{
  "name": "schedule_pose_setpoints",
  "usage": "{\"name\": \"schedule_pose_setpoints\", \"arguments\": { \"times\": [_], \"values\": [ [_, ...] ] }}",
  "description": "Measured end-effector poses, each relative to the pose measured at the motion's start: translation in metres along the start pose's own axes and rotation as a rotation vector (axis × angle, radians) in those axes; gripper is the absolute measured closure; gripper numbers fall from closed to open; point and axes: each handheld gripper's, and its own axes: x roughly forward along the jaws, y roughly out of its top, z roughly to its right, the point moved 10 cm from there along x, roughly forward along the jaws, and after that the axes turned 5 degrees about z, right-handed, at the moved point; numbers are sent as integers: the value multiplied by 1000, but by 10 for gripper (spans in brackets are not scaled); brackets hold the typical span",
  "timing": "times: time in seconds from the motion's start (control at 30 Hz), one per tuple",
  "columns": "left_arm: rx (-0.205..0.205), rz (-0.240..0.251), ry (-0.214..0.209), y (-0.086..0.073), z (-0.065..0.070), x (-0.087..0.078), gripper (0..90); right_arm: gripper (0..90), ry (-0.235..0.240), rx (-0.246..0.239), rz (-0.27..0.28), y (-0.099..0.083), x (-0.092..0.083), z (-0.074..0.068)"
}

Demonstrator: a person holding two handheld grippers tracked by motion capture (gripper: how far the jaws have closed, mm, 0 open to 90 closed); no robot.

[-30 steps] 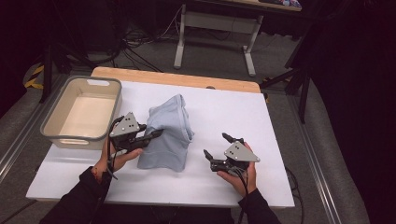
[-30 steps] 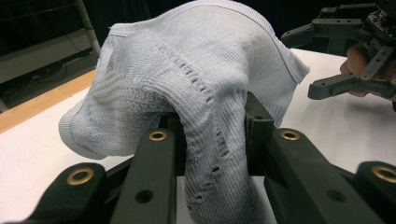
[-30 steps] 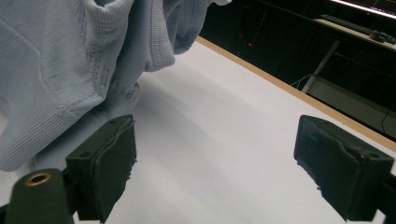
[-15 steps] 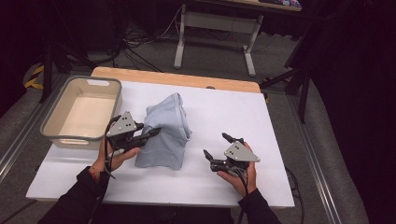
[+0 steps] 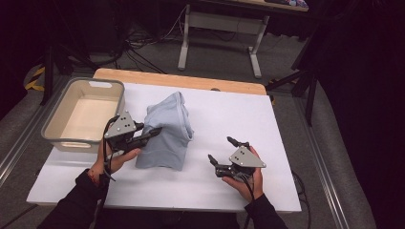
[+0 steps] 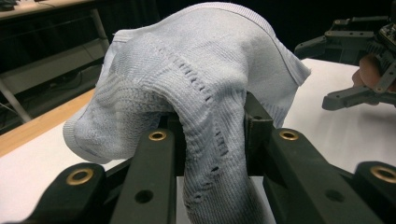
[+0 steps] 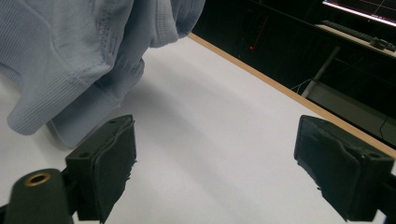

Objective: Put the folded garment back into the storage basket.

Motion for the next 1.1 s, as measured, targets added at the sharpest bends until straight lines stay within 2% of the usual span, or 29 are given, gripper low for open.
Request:
{"name": "schedule_pose_setpoints", "arguments": {
  "times": [0.5,0.87,1.1],
  "values": [
    [12,10,12,6,-5,-8,717,134,13,3,6,2,2,-3],
    [4,10,18,9,-12,-14,717,129,8,14,5,1,0,2],
    [10,17,24,20,-13,-22,717,125,11,22,12,2,-3,4]
  ]
}}
